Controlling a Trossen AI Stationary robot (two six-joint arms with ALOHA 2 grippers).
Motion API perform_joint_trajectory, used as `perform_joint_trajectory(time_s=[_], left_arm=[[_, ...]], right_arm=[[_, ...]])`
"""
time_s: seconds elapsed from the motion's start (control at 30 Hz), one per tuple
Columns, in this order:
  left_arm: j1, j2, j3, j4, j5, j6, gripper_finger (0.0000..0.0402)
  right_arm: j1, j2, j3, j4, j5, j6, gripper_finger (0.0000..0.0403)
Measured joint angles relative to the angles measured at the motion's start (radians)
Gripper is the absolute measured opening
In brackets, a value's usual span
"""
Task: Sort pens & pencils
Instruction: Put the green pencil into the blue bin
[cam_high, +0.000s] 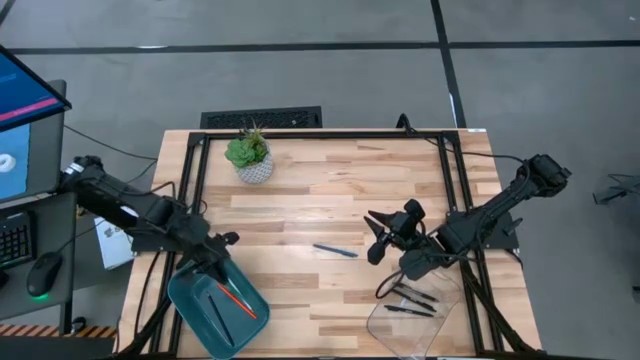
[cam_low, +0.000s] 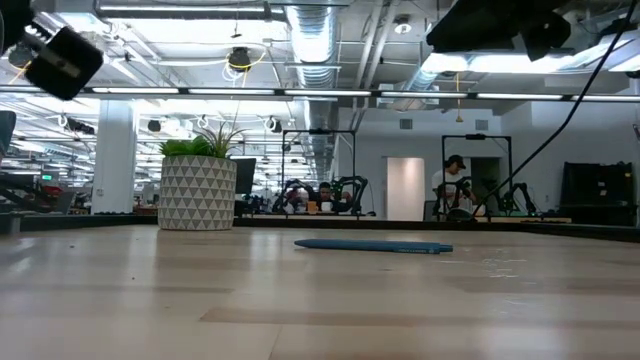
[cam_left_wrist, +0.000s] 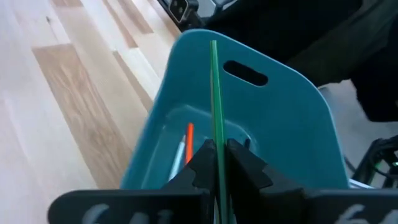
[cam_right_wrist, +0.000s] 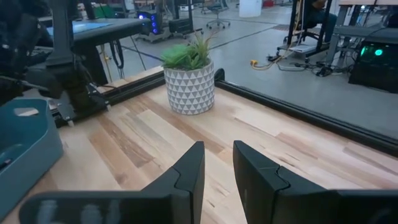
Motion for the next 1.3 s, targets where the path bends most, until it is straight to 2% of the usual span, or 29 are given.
perform_joint_trajectory(time_s=[0.3, 0.6, 0.8, 1.3], left_arm=[[-0.082, -0.119, -0.091, 0.058, -0.060, -0.101, 0.0011], [-0.200, -0.106, -0.157, 0.188, -0.161, -0.119, 0.0011], [-0.270, -0.108, -0.224, 0.282, -0.268, -0.136, 0.0011], [-0.333, -0.106, -0.256, 0.345, -0.324, -0.213, 0.0013]], right_arm=[[-0.024, 0.000, 0.000, 0.003, 0.000, 0.000, 0.0107], [-0.020, 0.000, 0.000, 0.000, 0.000, 0.000, 0.0107], [-0.020, 0.000, 0.000, 0.000, -0.005, 0.000, 0.0107], [-0.021, 0.000, 0.000, 0.000, -0.014, -0.001, 0.0107]])
